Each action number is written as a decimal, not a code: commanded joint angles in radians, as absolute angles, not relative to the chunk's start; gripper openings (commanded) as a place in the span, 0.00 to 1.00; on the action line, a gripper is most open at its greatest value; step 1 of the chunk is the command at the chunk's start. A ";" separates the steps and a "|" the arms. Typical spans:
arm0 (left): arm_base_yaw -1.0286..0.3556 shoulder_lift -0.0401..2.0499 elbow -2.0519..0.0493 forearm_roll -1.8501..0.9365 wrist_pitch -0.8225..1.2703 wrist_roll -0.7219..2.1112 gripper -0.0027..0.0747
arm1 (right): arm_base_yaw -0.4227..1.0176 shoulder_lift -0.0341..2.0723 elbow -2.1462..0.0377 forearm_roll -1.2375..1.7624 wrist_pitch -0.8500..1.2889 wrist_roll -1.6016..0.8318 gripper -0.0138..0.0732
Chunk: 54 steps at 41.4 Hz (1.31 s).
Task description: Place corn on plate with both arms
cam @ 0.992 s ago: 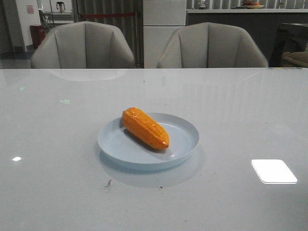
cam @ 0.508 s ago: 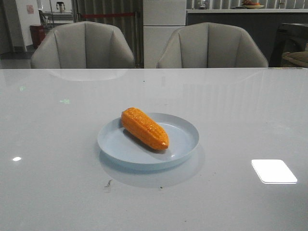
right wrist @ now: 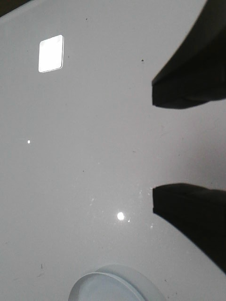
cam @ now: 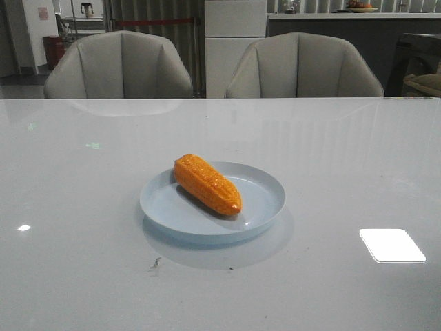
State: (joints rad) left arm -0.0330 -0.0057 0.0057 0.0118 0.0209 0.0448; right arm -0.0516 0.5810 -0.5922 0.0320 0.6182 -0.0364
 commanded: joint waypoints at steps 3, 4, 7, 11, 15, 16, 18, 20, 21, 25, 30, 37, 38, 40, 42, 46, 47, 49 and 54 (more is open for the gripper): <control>-0.032 -0.019 0.046 0.012 -0.052 0.045 0.16 | -0.050 0.579 -0.621 0.027 0.536 -0.036 0.69; -0.032 -0.019 0.041 0.012 0.000 0.045 0.16 | -0.050 0.579 -0.621 0.027 0.536 -0.036 0.69; -0.032 -0.019 0.044 0.012 0.043 0.045 0.16 | -0.050 0.579 -0.621 0.027 0.535 -0.036 0.69; -0.032 -0.019 0.044 0.012 0.083 0.045 0.16 | -0.050 0.579 -0.621 0.027 0.536 -0.036 0.69; -0.032 -0.019 0.044 0.012 0.082 0.045 0.16 | -0.050 0.579 -0.621 0.027 0.536 -0.036 0.69; -0.032 -0.019 0.044 0.012 0.082 0.045 0.16 | -0.050 0.579 -0.621 0.027 0.536 -0.036 0.69; -0.032 -0.019 0.044 0.012 0.082 0.045 0.16 | -0.050 0.579 -0.621 0.027 0.536 -0.036 0.69; -0.032 -0.019 0.044 0.012 0.082 0.045 0.16 | -0.050 0.579 -0.621 0.027 0.536 -0.036 0.69; -0.032 -0.019 0.044 0.012 0.082 0.045 0.16 | -0.050 0.579 -0.621 0.027 0.536 -0.036 0.69; -0.032 -0.019 0.044 0.012 0.082 0.045 0.16 | -0.050 0.579 -0.621 0.027 0.536 -0.036 0.69; -0.032 -0.019 0.044 0.012 0.082 0.045 0.16 | -0.050 0.579 -0.621 0.027 0.536 -0.036 0.69; -0.032 -0.019 0.044 0.012 0.082 0.045 0.16 | -0.050 0.573 -0.618 0.026 0.535 -0.036 0.69; -0.032 -0.019 0.044 0.012 0.082 0.045 0.16 | -0.050 0.567 -0.617 0.026 0.535 -0.036 0.69; -0.032 -0.019 0.044 0.012 0.082 0.045 0.16 | -0.050 0.554 -0.610 0.026 0.535 -0.036 0.69; -0.032 -0.019 0.044 0.012 0.082 0.045 0.16 | -0.050 0.538 -0.599 0.026 0.530 -0.036 0.69; -0.032 -0.019 0.044 0.012 0.082 0.045 0.16 | -0.050 0.493 -0.550 0.026 0.470 -0.036 0.69; -0.032 -0.019 0.044 0.012 0.082 0.045 0.16 | -0.050 0.481 -0.534 0.026 0.447 -0.036 0.68; -0.032 -0.019 0.044 0.012 0.082 0.045 0.16 | -0.044 0.448 -0.491 0.026 0.387 -0.036 0.65; -0.032 -0.019 0.044 0.012 0.082 0.045 0.16 | -0.008 0.334 -0.366 0.026 0.216 -0.036 0.50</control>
